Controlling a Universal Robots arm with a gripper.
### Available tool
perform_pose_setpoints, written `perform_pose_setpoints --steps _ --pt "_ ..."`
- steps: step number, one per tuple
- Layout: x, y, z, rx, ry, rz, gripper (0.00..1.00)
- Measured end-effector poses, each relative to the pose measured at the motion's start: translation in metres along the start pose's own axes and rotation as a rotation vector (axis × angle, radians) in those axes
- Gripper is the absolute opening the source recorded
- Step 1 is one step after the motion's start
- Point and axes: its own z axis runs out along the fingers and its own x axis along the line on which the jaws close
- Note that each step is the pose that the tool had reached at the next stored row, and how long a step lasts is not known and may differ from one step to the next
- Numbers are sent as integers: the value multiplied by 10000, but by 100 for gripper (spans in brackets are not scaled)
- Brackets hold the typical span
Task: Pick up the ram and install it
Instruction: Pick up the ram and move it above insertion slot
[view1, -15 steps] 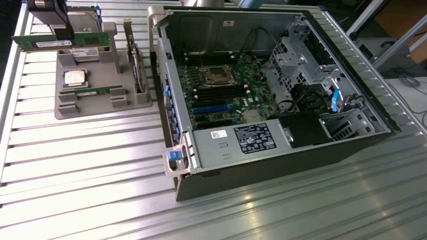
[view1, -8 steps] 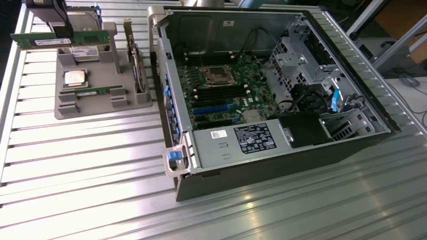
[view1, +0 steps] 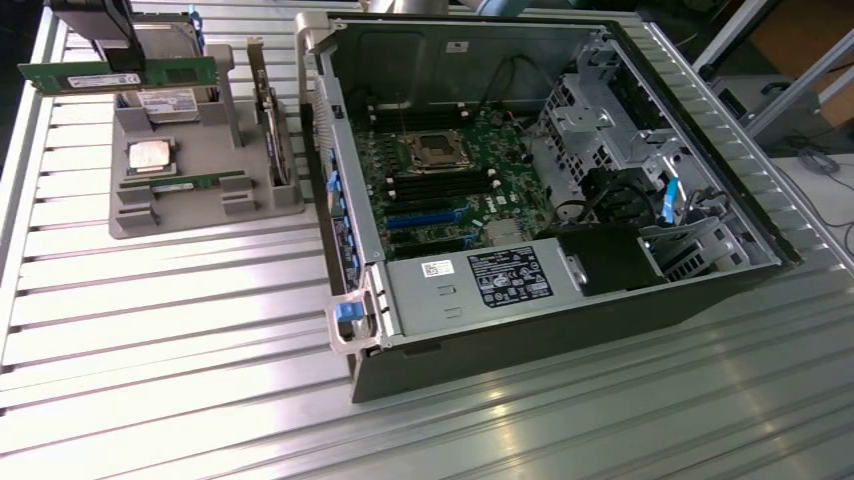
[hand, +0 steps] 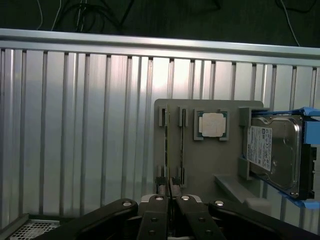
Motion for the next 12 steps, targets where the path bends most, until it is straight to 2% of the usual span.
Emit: perform_pose_setpoints --steps 12 --pt "-1 3 -81 1 0 0 12"
